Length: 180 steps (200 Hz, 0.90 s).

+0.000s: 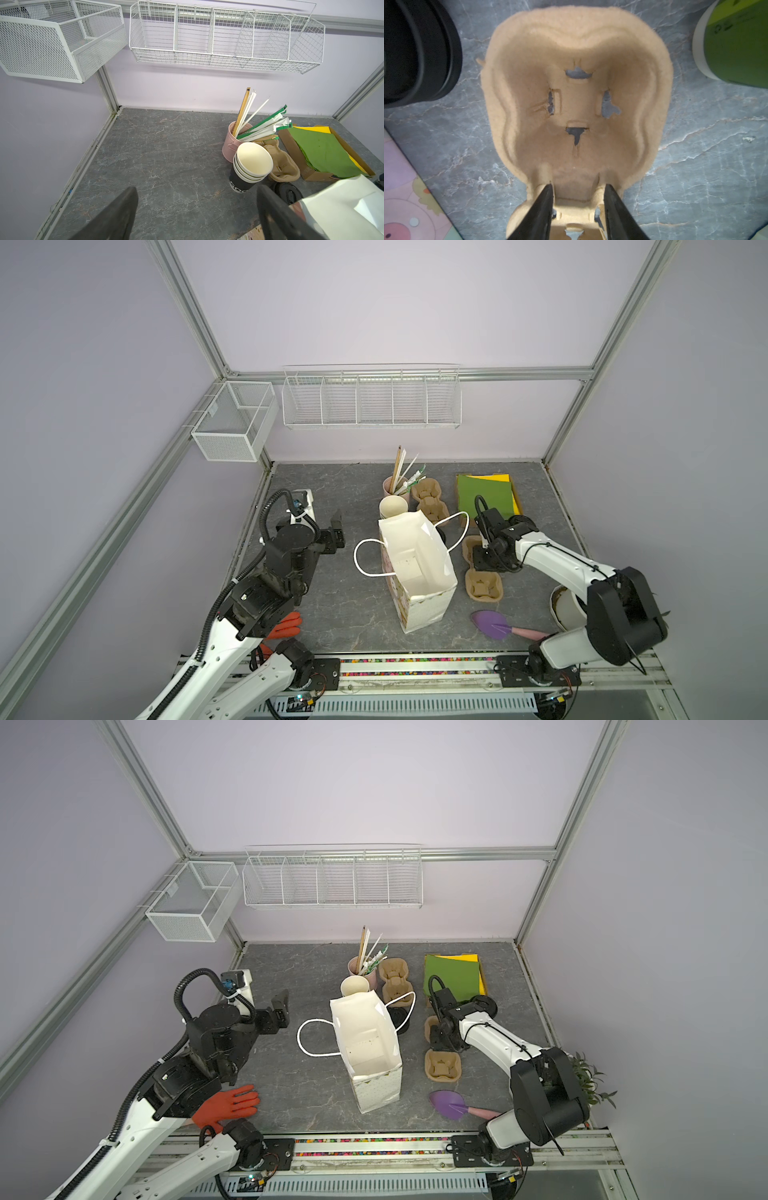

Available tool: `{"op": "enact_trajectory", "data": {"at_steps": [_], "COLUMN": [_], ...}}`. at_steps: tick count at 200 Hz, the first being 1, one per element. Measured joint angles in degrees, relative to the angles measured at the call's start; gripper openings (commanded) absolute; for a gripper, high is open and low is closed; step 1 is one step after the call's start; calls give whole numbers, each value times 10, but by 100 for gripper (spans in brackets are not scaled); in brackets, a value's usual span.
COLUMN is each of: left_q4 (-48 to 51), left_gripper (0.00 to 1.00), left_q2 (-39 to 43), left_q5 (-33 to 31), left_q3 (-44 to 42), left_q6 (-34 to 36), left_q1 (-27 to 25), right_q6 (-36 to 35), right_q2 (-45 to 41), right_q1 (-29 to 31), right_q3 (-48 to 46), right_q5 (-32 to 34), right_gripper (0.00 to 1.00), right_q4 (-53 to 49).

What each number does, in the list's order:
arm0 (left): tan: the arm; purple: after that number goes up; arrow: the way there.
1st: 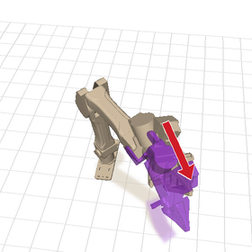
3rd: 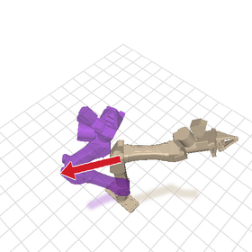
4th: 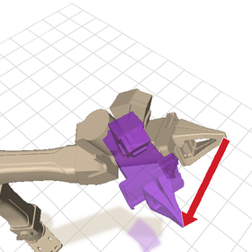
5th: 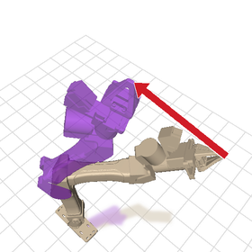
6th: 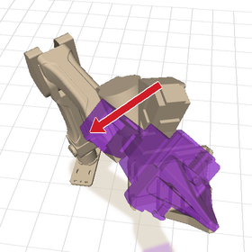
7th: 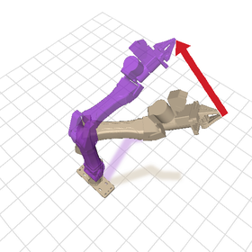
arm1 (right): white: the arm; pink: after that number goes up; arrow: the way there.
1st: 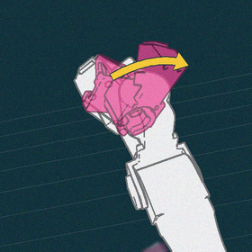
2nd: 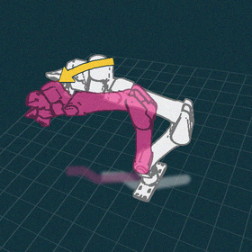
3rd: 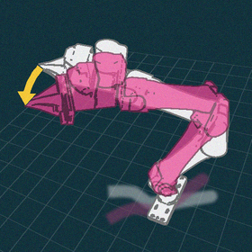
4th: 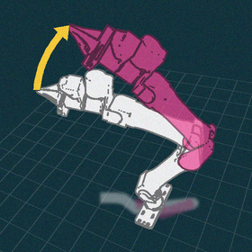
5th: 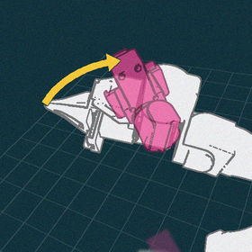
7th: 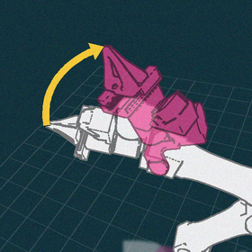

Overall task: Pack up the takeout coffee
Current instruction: 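Close the right gripper on the end of the tan pulp carrier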

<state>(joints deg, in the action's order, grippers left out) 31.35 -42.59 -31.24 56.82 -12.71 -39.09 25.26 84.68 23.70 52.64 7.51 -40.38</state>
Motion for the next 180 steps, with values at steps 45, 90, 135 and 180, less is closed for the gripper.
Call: {"op": "enact_trajectory", "data": {"at_steps": [45, 90, 135, 180], "left_q4": [0, 0, 0, 0], "left_gripper": [89, 89, 89, 89], "left_q2": [0, 0, 0, 0], "left_q5": [0, 0, 0, 0], "left_q3": [0, 0, 0, 0], "left_q6": [4, 6, 8, 8], "left_q1": [0, 0, 0, 0], "right_q6": [0, 0, 0, 0], "right_q2": [2, 7, 7, 7], "right_q1": [0, 0, 0, 0], "right_q3": [-1, -2, -3, -4], "right_q5": [1, -1, 0, -1], "right_gripper": [41, 39, 36, 36], "right_q4": [3, 7, 9, 9]}}
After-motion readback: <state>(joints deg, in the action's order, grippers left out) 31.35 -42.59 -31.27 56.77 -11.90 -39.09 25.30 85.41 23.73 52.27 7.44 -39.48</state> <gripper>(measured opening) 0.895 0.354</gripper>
